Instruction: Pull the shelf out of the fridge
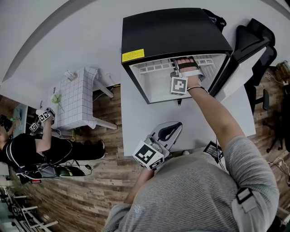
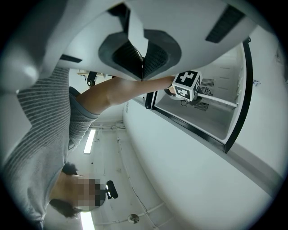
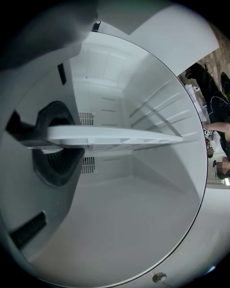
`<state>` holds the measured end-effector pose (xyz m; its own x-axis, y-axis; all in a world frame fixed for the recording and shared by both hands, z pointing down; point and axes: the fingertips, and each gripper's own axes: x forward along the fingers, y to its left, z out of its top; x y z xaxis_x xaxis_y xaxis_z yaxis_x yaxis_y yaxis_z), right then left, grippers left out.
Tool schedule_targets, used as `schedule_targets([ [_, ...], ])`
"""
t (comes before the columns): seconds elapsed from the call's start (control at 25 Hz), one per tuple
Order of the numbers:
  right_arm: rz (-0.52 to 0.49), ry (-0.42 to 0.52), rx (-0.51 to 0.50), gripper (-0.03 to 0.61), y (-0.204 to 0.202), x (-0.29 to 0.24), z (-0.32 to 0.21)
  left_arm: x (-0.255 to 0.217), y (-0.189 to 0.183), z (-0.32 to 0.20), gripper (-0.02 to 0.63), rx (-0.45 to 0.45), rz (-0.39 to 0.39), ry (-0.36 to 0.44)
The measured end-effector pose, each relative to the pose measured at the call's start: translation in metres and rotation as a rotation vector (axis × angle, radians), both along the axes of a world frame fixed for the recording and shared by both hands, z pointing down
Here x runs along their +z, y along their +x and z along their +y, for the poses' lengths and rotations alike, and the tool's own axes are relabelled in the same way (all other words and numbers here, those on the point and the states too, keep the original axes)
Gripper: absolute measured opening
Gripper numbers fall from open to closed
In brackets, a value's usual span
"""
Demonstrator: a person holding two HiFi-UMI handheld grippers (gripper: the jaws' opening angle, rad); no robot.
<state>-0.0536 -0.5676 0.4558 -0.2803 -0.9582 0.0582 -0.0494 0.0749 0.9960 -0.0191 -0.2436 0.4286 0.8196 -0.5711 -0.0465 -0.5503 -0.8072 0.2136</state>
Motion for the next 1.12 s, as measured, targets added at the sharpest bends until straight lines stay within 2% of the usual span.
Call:
schedule_targets([
  [0.08,0.018,-0.005,0.021,0.035,0.003,-0.001,0.000,0.000,0.001,0.000,0.011,0.000,-0.003,0.000],
  [0.2,-0.014,-0.037,0.033,0.035,0.002,-0.002,0.004,-0.001,0.003,0.000,0.012,0.004,-0.003,0.002],
  [0.44,0.045,-0.026,0.081,0.035,0.009,0.004,-0.002,-0.003,0.003,0.003,0.012,0.006,0.001,0.009],
  [1.12,-0.007,-0.031,0.088,0.034,0.010,0.004,0.021,-0.003,-0.007,0.010,0.012,-0.040,0.009,0.013],
])
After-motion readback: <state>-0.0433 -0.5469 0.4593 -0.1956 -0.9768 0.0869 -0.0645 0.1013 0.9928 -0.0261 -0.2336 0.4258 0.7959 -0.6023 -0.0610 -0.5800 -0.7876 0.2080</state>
